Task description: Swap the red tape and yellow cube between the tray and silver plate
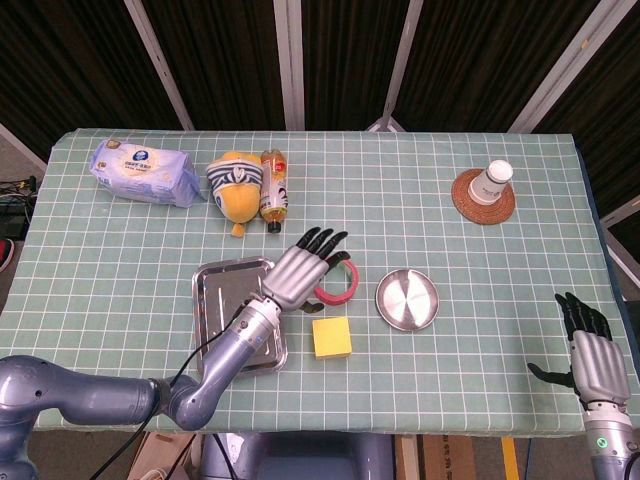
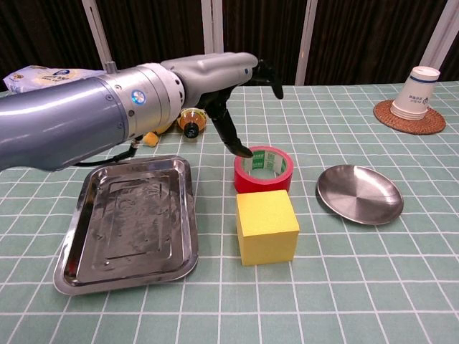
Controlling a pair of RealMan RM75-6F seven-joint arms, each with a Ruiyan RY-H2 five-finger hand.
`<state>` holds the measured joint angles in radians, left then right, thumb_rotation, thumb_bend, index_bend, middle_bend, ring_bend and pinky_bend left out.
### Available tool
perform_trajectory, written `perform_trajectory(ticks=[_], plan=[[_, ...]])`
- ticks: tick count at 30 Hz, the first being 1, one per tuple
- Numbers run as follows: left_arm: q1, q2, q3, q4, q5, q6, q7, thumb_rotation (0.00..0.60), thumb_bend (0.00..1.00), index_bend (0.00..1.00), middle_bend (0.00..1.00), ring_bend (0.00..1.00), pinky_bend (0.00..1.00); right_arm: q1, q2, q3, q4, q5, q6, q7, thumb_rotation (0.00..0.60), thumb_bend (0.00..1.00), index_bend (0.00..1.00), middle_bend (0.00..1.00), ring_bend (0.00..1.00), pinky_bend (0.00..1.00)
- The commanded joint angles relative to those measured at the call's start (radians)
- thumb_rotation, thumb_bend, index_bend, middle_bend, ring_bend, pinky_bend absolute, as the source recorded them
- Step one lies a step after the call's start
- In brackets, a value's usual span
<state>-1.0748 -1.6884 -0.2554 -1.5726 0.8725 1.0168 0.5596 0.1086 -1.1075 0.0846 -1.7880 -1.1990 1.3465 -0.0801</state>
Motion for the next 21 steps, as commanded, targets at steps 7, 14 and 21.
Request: perform_trajectory(ticks=[7,14,21], plan=[[-0.055,-0.094,-0.051,0.218,-0.102,-0.207,-0.143,0.6,0.0,0.2,0.0,0.0,0.0,0.001,-0.007,0.014,0.007,0.034,-0.006,-0.021,0.6,0.03,0.0,0.0,0.0,0.0],[-0.076,-0.146,-0.033,0.314,-0.095,-0.247,-0.166,0.6,0.0,0.2,0.0,0.0,0.0,0.005,-0.006,0.018,0.011,0.039,-0.023,-0.013,0.6,0.03,0.0,0.0,0.0,0.0],[-0.086,-0.226,-0.027,0.441,-0.046,-0.27,-0.222,0.6,0.0,0.2,0.0,0.0,0.0,0.002,-0.006,0.02,0.013,0.033,-0.018,-0.008,0.6,0.03,0.0,0.0,0.0,0.0]])
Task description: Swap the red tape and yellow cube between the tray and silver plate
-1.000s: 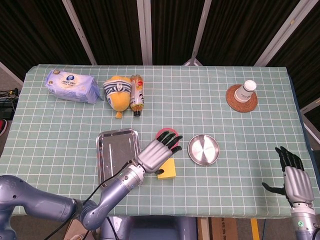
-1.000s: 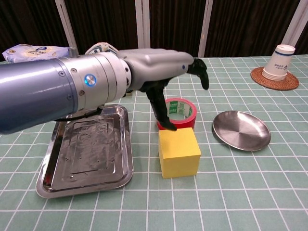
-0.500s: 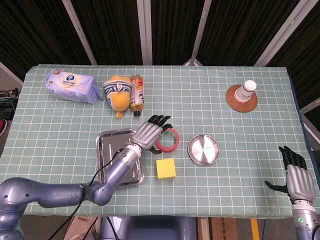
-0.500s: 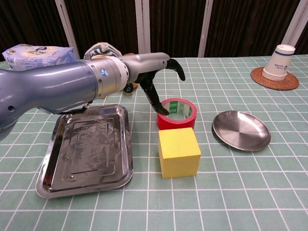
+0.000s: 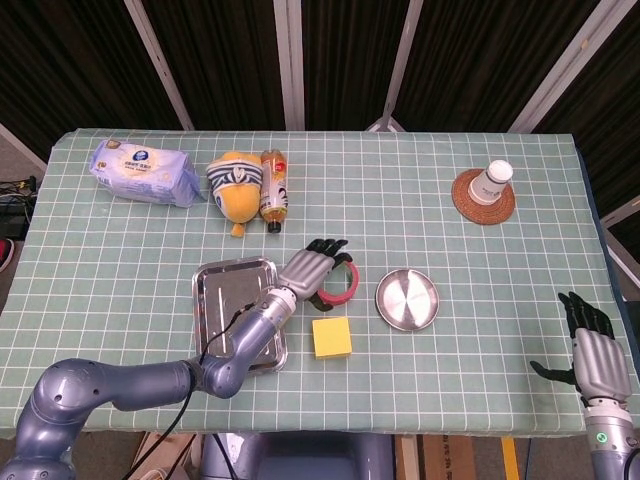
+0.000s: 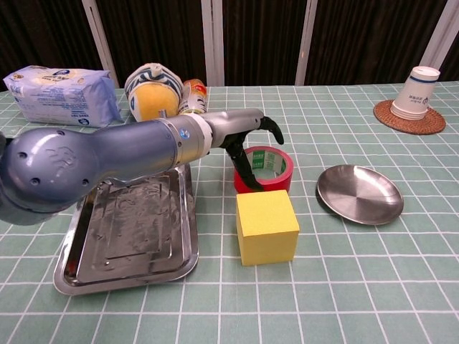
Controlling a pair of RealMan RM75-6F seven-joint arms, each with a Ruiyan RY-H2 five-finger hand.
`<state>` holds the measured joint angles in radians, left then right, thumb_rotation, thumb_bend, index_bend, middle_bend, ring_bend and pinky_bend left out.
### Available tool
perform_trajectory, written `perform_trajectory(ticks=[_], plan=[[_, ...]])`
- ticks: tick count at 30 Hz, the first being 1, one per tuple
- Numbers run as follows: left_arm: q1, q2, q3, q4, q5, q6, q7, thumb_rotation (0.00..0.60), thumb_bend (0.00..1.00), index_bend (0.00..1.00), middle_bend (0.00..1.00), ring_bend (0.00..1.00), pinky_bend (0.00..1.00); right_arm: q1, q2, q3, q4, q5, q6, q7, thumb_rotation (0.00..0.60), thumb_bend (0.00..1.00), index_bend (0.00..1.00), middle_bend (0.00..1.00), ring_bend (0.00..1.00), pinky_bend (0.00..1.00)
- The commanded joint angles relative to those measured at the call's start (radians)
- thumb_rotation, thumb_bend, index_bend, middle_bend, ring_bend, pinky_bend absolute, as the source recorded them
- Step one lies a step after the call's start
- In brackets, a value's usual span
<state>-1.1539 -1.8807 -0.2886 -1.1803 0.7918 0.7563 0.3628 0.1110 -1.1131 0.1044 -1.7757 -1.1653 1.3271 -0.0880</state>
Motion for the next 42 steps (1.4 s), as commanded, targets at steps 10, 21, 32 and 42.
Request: perform_trajectory(ticks=[10,21,32,42], plan=[[-0.005,-0.095,0.006,0.141,0.156,-0.014,-0.13,0.6,0.0,0.2,0.0,0.0,0.03,-0.003,-0.006,0.001,-0.001,-0.008,0.005,-0.003,0.6,0.03,0.0,0.0,0.0,0.0],[0.003,-0.112,0.013,0.177,0.198,-0.035,-0.146,0.6,0.03,0.22,0.04,0.04,0.23,-0.009,-0.005,0.005,-0.005,-0.011,0.013,0.007,0.6,0.03,0.0,0.0,0.0,0.0],[0.023,-0.075,-0.006,0.118,0.214,0.011,-0.118,0.6,0.37,0.36,0.34,0.3,0.52,-0.013,-0.004,0.007,-0.004,-0.017,0.012,0.026,0.6,0.03,0.0,0.0,0.0,0.0],[0.172,0.32,0.041,-0.401,0.233,0.128,-0.015,0.6,0.34,0.34,0.31,0.29,0.48,-0.015,-0.003,0.009,-0.005,-0.026,0.012,0.039,0.6,0.03,0.0,0.0,0.0,0.0]])
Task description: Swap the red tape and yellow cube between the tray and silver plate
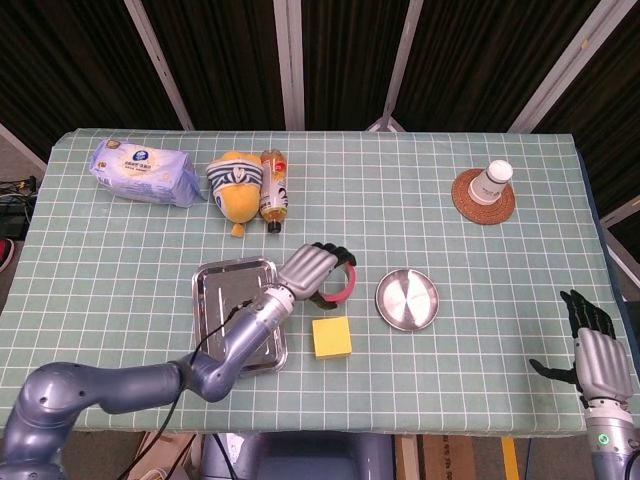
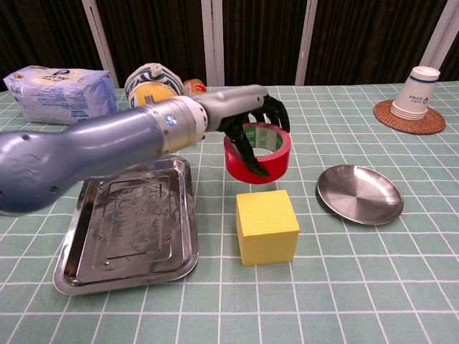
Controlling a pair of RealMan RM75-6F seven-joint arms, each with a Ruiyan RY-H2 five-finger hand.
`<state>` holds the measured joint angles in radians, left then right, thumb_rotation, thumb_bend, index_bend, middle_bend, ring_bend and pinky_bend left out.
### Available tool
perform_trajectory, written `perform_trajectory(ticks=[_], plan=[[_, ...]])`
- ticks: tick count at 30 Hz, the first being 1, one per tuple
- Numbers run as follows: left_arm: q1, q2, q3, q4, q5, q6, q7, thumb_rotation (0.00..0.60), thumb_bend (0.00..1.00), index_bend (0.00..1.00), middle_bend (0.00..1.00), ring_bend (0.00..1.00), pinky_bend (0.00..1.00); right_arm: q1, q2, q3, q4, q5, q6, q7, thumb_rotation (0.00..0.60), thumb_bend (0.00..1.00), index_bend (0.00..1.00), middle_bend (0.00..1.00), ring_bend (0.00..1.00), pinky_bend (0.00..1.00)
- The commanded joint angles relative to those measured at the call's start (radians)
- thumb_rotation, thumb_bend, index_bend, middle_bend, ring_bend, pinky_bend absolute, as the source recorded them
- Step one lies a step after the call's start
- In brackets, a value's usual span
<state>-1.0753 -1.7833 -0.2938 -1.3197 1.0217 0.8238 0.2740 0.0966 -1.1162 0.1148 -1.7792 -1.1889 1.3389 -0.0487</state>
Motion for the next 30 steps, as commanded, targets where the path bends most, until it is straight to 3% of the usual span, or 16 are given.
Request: perform_trajectory(ticks=[1,6,9,13,21,26,30], plan=[[0.12,0.274,0.069,-0.315,0.01,0.075,0.083,0.6,0.33,0.34,0.3,0.29,0.48,0.0,0.0,-0.001,-0.003,-0.003,-0.001,0.0,0.6,0.03,0.0,0.0,0.0,0.0],[0.229,0.433,0.165,-0.447,0.088,0.117,0.031,0.6,0.32,0.34,0.26,0.24,0.46,-0.003,-0.01,-0.001,-0.005,-0.011,0.015,-0.014,0.6,0.03,0.0,0.0,0.0,0.0],[0.279,0.472,0.224,-0.438,0.161,0.125,-0.024,0.6,0.31,0.34,0.24,0.22,0.44,-0.003,-0.015,-0.004,-0.008,-0.017,0.019,-0.025,0.6,0.03,0.0,0.0,0.0,0.0],[0.322,0.461,0.278,-0.364,0.247,0.13,-0.1,0.6,0.31,0.33,0.23,0.21,0.43,-0.004,-0.021,-0.003,-0.009,-0.016,0.025,-0.035,0.6,0.03,0.0,0.0,0.0,0.0],[0.345,0.38,0.29,-0.207,0.369,0.154,-0.257,0.6,0.3,0.34,0.23,0.21,0.42,-0.003,-0.027,-0.002,-0.005,-0.011,0.023,-0.044,0.6,0.03,0.0,0.0,0.0,0.0],[0.334,0.359,0.301,-0.167,0.398,0.119,-0.275,0.6,0.12,0.28,0.07,0.04,0.23,-0.001,-0.028,-0.002,-0.004,-0.01,0.018,-0.046,0.6,0.03,0.0,0.0,0.0,0.0],[0.329,0.357,0.298,-0.178,0.413,0.112,-0.273,0.6,0.02,0.23,0.0,0.0,0.13,-0.003,-0.029,-0.001,-0.002,-0.011,0.022,-0.045,0.6,0.03,0.0,0.0,0.0,0.0]])
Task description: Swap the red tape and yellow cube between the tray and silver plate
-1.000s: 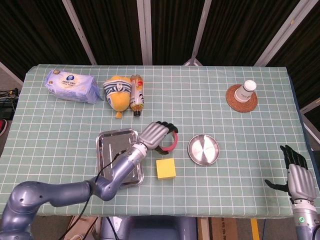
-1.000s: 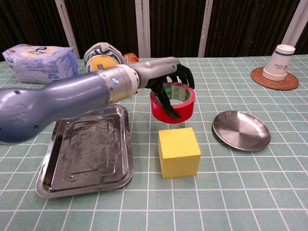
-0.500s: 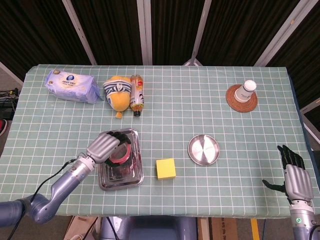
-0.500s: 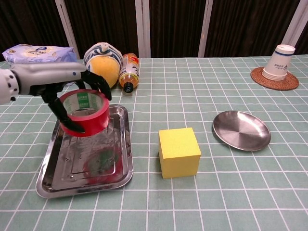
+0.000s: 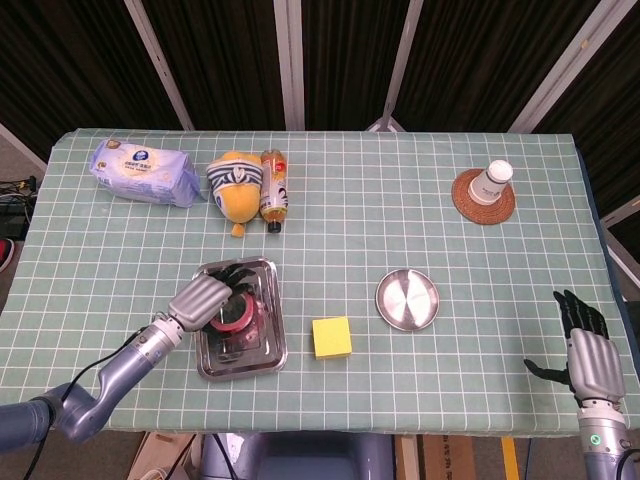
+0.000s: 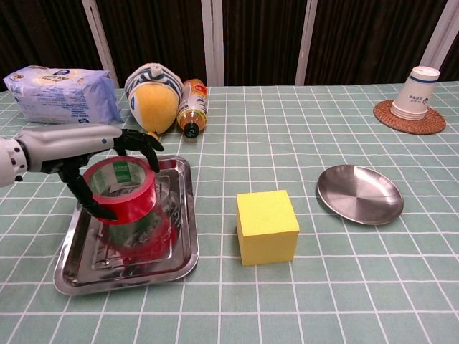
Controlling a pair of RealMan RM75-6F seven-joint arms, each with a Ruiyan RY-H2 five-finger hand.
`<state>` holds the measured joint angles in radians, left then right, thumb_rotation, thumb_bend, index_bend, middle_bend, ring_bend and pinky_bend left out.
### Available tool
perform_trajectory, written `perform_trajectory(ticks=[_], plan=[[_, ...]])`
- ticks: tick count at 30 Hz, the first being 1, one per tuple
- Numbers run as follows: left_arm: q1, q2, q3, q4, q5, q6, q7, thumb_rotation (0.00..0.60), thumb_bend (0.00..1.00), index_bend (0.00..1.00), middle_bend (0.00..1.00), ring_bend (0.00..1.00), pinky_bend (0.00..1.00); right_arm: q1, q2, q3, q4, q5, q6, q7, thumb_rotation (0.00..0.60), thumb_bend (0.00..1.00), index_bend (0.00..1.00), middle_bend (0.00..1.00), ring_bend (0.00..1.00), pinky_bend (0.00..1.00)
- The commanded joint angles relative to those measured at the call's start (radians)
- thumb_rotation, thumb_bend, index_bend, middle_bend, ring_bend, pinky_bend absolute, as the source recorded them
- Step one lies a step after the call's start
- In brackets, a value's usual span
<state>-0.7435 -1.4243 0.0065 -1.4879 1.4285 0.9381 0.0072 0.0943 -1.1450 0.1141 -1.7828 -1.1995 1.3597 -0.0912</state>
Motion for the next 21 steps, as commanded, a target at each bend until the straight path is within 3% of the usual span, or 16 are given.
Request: perform_trajectory(ticks=[1,5,9,11,12,13,17,21], plan=[[-0.003,0.006,-0.004,-0.027,0.005,-0.005,-0.012,0.6,0.01,0.21,0.0,0.0,0.11,-0.001,0.0,-0.002,0.0,-0.004,0.001,-0.003,0.6,0.03,0.0,0.0,0.0,0.0],[-0.01,0.077,-0.01,-0.104,-0.005,-0.022,0.017,0.6,0.0,0.17,0.0,0.0,0.07,-0.002,0.009,-0.008,-0.004,-0.016,-0.001,-0.001,0.6,0.03,0.0,0.0,0.0,0.0],[0.025,0.169,-0.025,-0.217,-0.023,0.056,0.113,0.6,0.0,0.16,0.0,0.0,0.07,-0.002,0.019,-0.012,0.002,-0.03,-0.005,0.009,0.6,0.03,0.0,0.0,0.0,0.0],[0.092,0.193,-0.028,-0.285,0.016,0.201,0.164,0.6,0.0,0.16,0.0,0.0,0.09,0.006,0.022,-0.014,0.016,-0.072,-0.017,0.059,0.6,0.03,0.0,0.0,0.0,0.0],[0.193,0.218,-0.002,-0.306,0.099,0.391,0.192,0.6,0.0,0.16,0.0,0.0,0.1,0.044,0.027,-0.017,0.009,-0.134,-0.075,0.133,0.6,0.03,0.0,0.0,0.0,0.0],[0.253,0.217,0.033,-0.295,0.164,0.488,0.198,0.6,0.0,0.16,0.0,0.0,0.1,0.068,0.041,-0.021,0.021,-0.177,-0.106,0.167,0.6,0.03,0.0,0.0,0.0,0.0],[0.375,0.187,0.086,-0.194,0.243,0.66,0.095,0.6,0.0,0.17,0.0,0.0,0.11,0.14,0.077,-0.03,0.001,-0.296,-0.176,0.198,0.6,0.03,0.0,0.0,0.0,0.0],[0.449,0.16,0.103,-0.077,0.254,0.751,-0.057,0.6,0.0,0.18,0.0,0.0,0.11,0.224,0.091,-0.026,-0.095,-0.368,-0.262,0.164,0.6,0.03,0.0,0.0,0.0,0.0]])
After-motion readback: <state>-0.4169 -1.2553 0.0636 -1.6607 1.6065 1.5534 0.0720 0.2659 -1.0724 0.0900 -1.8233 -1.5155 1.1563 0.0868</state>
